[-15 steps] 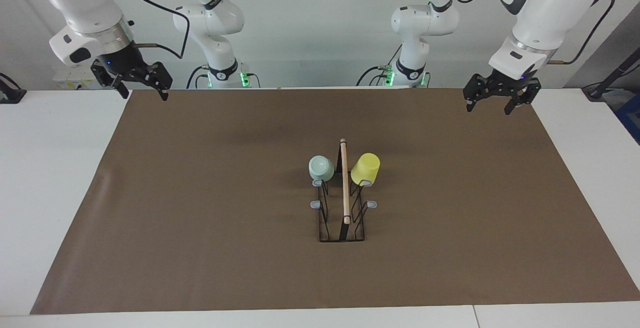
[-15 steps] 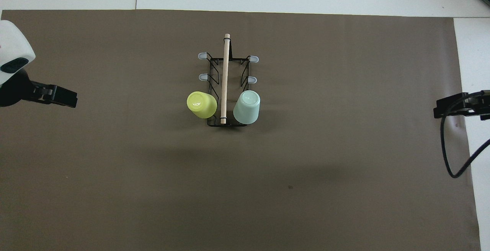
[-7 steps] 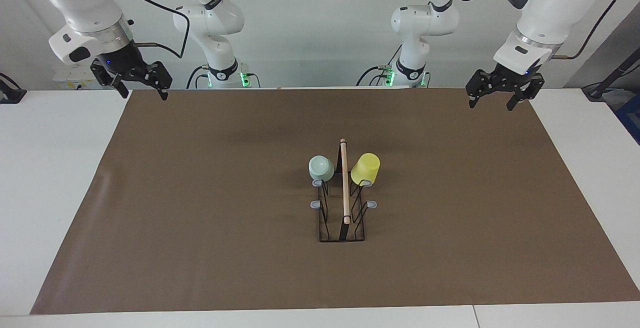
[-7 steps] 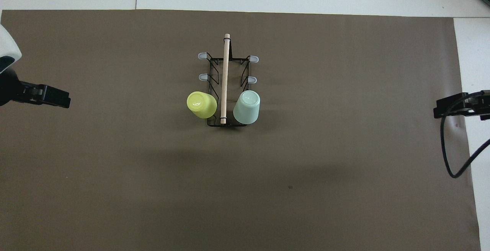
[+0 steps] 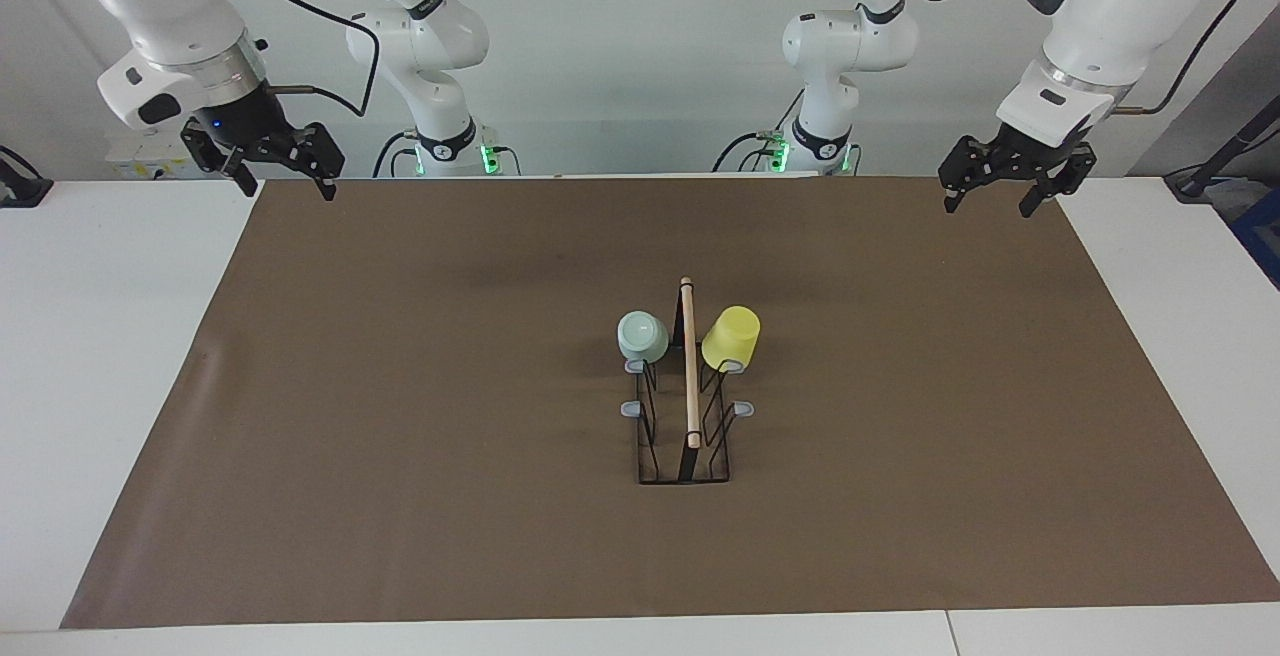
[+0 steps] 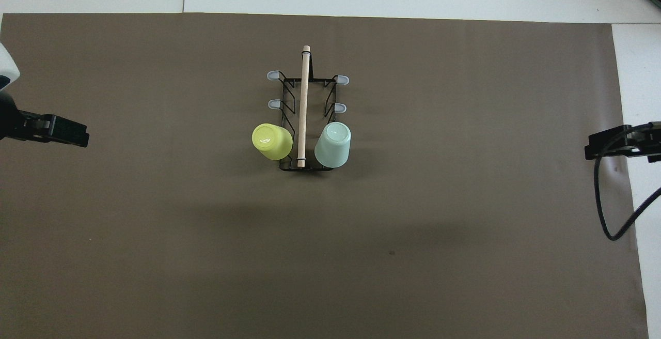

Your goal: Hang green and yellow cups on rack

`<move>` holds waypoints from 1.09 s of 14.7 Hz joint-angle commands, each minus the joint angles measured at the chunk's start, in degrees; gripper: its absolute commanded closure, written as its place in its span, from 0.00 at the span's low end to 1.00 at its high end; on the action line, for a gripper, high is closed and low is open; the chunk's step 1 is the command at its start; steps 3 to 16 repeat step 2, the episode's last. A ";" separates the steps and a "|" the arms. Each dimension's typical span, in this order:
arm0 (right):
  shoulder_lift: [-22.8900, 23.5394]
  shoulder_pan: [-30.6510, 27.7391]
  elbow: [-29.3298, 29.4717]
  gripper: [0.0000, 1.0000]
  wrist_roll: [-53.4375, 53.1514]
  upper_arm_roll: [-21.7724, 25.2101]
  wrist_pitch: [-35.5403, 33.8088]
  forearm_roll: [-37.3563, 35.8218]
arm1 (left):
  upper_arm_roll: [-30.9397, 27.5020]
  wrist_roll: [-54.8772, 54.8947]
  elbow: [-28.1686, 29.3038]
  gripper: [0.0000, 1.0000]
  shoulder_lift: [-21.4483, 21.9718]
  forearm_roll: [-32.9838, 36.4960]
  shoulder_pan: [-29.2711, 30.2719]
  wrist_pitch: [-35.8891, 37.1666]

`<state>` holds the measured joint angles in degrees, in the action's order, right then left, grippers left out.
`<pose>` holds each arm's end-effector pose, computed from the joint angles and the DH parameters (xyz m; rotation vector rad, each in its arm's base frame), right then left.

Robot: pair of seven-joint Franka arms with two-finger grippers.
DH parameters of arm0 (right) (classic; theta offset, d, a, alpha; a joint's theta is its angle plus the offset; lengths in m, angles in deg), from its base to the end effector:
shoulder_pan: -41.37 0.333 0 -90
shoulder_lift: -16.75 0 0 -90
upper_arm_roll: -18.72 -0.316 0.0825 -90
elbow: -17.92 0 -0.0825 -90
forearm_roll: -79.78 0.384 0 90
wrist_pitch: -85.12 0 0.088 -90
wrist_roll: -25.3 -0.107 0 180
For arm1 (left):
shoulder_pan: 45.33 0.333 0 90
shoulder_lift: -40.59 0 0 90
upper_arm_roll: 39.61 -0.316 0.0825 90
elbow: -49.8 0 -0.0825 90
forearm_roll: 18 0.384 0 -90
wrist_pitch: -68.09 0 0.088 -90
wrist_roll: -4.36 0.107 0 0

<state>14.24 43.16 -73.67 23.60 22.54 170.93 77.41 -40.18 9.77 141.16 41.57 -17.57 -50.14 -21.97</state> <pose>0.5325 -0.0244 0.6291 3.1003 -0.1036 -0.0889 0.5476 -0.0397 0.6228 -3.1232 0.2637 0.0089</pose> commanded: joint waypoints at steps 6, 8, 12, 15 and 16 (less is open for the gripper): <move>-1.09 -0.47 -1.04 0.00 0.91 -0.22 0.76 0.17 | -0.05 -0.40 -0.75 0.00 0.42 -0.78 0.06 1.82; -1.09 -0.47 -1.04 0.00 0.91 -0.22 0.76 0.17 | -0.05 -0.40 -0.75 0.00 0.42 -0.78 0.06 1.82; -1.09 -0.47 -1.04 0.00 0.91 -0.22 0.76 0.17 | -0.05 -0.40 -0.75 0.00 0.42 -0.78 0.06 1.82; -1.09 -0.47 -1.04 0.00 0.91 -0.22 0.76 0.17 | -0.05 -0.40 -0.75 0.00 0.42 -0.78 0.06 1.82; -1.09 -0.47 -1.04 0.00 0.91 -0.22 0.76 0.17 | -0.05 -0.40 -0.75 0.00 0.42 -0.78 0.06 1.82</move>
